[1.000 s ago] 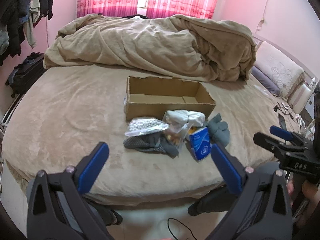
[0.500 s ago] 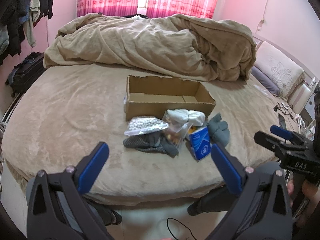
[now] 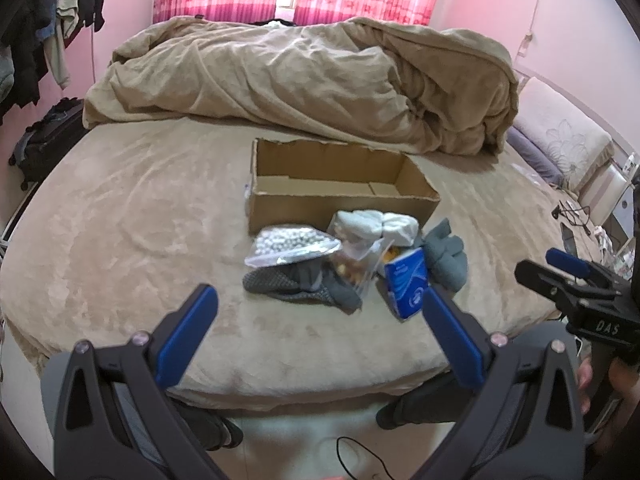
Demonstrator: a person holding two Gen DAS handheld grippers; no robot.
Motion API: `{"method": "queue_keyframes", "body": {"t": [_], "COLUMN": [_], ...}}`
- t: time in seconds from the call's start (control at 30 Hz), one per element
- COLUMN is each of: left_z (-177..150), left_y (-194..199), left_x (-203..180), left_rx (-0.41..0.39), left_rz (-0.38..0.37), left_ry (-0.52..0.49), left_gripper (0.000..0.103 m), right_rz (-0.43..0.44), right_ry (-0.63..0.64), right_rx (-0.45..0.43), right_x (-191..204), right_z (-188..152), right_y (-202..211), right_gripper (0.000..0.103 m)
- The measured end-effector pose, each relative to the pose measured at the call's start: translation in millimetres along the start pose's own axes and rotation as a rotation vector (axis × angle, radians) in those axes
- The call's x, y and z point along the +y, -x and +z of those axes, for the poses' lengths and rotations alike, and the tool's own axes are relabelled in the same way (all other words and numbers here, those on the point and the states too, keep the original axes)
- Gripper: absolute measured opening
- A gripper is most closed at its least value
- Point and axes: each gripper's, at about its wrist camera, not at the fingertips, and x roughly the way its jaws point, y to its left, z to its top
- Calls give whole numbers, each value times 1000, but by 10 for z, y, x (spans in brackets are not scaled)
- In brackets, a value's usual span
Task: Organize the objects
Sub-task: 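Grasp the cotton swab bag with the left gripper while the right grasps the grey-blue glove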
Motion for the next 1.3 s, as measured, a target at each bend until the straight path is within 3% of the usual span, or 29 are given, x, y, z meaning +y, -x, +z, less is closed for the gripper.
{"method": "queue_keyframes", "body": {"t": [0.47, 0.63, 0.9, 1.1, 1.2, 1.23, 1.27, 1.3], "left_z": [-26, 108, 347, 328, 287, 270, 251, 234], "left_y": [-786, -967, -1331, -1701, -1704, -1695, -1697, -1702], "left_x": [116, 178, 255, 428, 424, 429, 439, 456], "left_rx": [82, 53, 79, 165, 162, 162, 168, 178], "left_rz": [25, 20, 32, 9, -1, -19, -48, -75], "left_ry": [11, 24, 34, 111, 111, 116, 127, 143], "left_gripper": [92, 92, 93, 94, 92, 89, 80, 80], "right_rz": [-65, -53, -40, 4, -13, -4, 5, 14], "right_ry": [23, 14, 12, 35, 77, 78, 76, 76], "right_rx": [20, 49, 95, 146, 161, 172, 178, 177], "right_x": [-391, -569, -646, -556, -475, -469, -465, -463], "right_z": [-54, -54, -71, -135, -159, -170, -178, -181], "right_y": [-568, -862, -1261, -1470, -1543, -1560, -1565, -1552], "right_gripper": [100, 100, 98, 92, 80, 70, 63, 60]}}
